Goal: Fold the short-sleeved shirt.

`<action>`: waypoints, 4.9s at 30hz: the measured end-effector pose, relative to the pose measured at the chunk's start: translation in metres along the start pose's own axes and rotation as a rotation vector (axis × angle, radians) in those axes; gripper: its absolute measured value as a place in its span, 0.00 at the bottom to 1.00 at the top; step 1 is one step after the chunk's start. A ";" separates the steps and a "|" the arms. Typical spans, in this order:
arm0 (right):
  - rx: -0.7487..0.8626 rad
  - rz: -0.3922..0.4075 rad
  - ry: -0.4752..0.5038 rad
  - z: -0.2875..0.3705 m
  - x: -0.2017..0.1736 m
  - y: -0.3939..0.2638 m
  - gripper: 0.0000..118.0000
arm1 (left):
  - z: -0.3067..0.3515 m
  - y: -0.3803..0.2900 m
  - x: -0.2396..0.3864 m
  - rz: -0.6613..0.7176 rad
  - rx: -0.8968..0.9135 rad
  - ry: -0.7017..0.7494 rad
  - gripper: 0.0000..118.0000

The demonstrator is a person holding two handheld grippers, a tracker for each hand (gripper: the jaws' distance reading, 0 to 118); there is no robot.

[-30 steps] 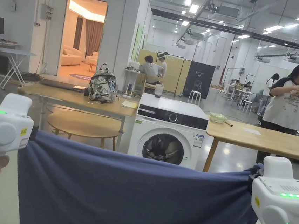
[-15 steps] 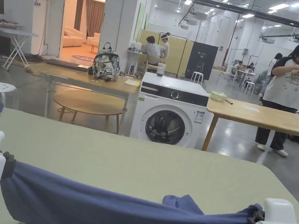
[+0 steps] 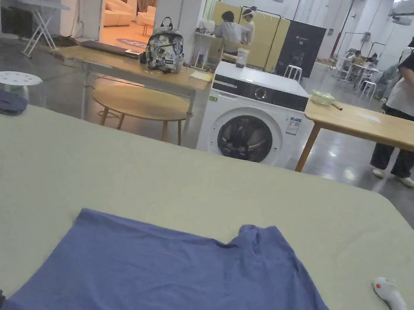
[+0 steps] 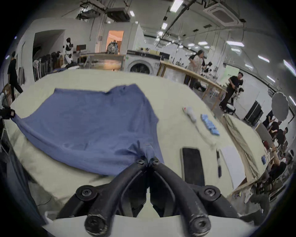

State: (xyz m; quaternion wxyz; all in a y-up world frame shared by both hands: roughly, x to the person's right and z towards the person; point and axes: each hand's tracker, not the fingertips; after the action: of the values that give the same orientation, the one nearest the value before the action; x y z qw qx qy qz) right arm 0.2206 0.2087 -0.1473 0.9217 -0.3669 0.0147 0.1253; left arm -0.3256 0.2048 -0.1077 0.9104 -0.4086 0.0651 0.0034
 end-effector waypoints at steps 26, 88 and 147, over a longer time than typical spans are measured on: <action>-0.116 -0.058 -0.013 -0.044 0.014 0.007 0.65 | -0.020 0.016 0.011 0.119 -0.095 -0.053 0.22; 0.397 -0.154 0.089 -0.020 -0.099 0.028 0.00 | -0.053 -0.021 0.003 0.129 -0.314 0.008 0.49; 0.016 -0.265 0.180 -0.082 0.029 0.081 0.05 | -0.053 0.097 -0.015 0.144 0.007 -0.063 0.00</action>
State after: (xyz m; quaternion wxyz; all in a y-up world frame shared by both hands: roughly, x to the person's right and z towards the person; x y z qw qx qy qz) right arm 0.2341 0.2156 -0.2655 0.9280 -0.3681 0.0496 -0.0307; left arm -0.3526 0.2310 -0.2130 0.9107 -0.3996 0.0655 0.0816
